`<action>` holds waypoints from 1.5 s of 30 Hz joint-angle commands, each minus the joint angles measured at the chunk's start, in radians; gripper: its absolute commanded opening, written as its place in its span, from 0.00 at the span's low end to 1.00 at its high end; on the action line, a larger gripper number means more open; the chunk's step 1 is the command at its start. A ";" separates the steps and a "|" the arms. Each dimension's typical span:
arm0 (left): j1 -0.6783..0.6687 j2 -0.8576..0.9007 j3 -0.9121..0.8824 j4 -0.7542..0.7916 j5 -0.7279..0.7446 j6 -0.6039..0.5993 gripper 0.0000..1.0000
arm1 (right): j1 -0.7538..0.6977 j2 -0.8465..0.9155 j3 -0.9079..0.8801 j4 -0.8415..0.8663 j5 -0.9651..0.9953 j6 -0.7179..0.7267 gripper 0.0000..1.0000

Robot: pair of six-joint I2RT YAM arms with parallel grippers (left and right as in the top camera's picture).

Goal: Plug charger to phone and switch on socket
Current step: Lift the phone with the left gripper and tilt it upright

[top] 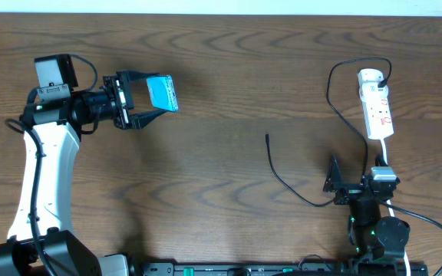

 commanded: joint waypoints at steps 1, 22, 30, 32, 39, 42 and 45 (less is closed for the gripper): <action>0.005 -0.013 0.018 0.005 0.069 -0.048 0.07 | 0.009 -0.005 -0.001 -0.005 -0.002 -0.007 0.99; 0.005 -0.013 0.016 0.000 -0.036 -0.010 0.07 | 0.009 -0.005 -0.002 -0.005 -0.002 -0.008 0.99; 0.005 -0.013 0.016 -0.105 -0.262 0.153 0.07 | 0.009 -0.005 -0.001 -0.005 -0.002 -0.008 0.99; 0.005 -0.013 0.016 -0.130 -0.310 0.199 0.07 | 0.009 -0.005 -0.001 -0.005 -0.002 -0.008 0.99; 0.003 -0.013 0.016 -0.232 -0.459 0.311 0.07 | 0.009 -0.005 -0.001 -0.005 -0.002 -0.007 0.99; -0.009 -0.013 0.016 -0.278 -0.564 0.340 0.07 | 0.009 -0.005 -0.001 -0.005 -0.002 -0.007 0.99; -0.036 -0.013 0.016 -0.306 -0.662 0.367 0.07 | 0.009 -0.005 -0.001 -0.005 -0.002 -0.008 0.99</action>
